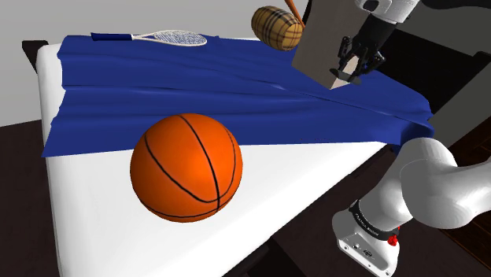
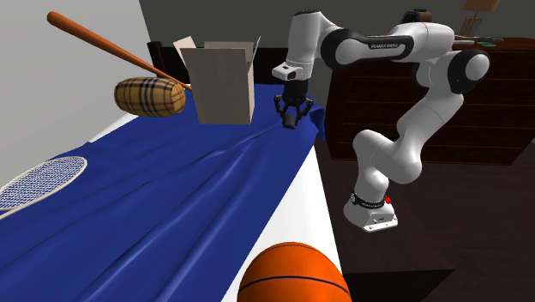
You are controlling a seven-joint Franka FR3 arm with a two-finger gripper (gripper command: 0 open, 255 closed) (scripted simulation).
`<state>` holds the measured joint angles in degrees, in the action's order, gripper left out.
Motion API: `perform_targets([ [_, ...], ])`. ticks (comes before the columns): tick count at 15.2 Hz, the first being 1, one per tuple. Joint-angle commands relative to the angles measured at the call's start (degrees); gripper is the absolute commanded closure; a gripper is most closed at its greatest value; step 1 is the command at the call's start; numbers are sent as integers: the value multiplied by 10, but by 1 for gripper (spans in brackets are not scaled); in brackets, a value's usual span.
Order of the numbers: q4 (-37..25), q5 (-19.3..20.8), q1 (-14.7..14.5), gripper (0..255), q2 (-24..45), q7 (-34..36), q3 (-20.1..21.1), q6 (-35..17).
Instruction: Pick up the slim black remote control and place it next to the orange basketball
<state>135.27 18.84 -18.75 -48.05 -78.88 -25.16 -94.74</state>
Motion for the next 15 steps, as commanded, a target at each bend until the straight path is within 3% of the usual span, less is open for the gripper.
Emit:
perform_targets([
  [1, -18, -4, -2, 255, 4, -1, 4, 14],
  [8, -80, -15, -9, 255, 20, -6, 14, 60],
  [15, -38, -70, -24, 255, -9, 91, 110, 67],
])
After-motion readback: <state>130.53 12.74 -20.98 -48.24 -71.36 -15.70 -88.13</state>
